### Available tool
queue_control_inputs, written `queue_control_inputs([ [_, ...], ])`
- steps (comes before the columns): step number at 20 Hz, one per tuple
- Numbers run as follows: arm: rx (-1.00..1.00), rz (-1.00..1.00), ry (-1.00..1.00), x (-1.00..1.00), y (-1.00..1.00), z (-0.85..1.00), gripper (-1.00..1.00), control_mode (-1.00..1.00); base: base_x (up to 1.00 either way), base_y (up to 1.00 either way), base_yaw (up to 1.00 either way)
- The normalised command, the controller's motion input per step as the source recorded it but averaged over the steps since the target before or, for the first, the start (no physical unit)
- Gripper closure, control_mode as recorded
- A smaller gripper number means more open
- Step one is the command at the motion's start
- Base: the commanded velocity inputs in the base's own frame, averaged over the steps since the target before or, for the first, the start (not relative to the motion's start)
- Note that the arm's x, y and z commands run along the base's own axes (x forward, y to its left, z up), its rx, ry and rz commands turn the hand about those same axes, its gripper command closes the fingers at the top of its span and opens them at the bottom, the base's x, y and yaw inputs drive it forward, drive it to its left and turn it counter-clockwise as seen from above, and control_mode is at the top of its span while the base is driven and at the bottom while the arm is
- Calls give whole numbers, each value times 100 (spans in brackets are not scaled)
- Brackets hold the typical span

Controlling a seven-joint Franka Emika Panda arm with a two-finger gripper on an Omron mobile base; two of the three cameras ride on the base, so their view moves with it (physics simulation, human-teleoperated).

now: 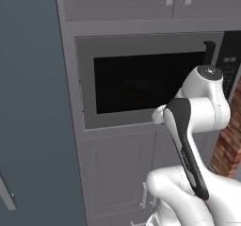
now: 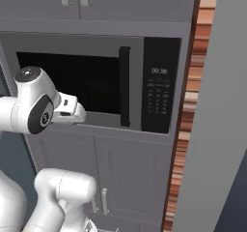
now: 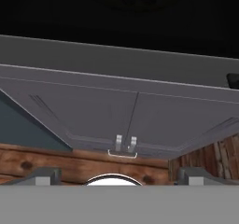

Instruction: The microwave is finished heating the chicken drumstick and potato. Take the bowl containing the food and place it on the dining counter.

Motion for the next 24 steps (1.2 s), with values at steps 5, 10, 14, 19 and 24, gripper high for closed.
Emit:
queue_control_inputs([
  [5, 0, 0, 0, 0, 0, 0, -100, 100, -38, -16, 0],
  [10, 0, 0, 0, 0, 0, 0, -100, 100, -51, -24, 0],
  [14, 0, 0, 0, 0, 0, 0, -100, 100, -53, -32, 0],
  [19, 0, 0, 0, 0, 0, 0, -100, 100, -43, -35, 0],
  [24, 0, 0, 0, 0, 0, 0, -100, 100, -24, -37, 0],
])
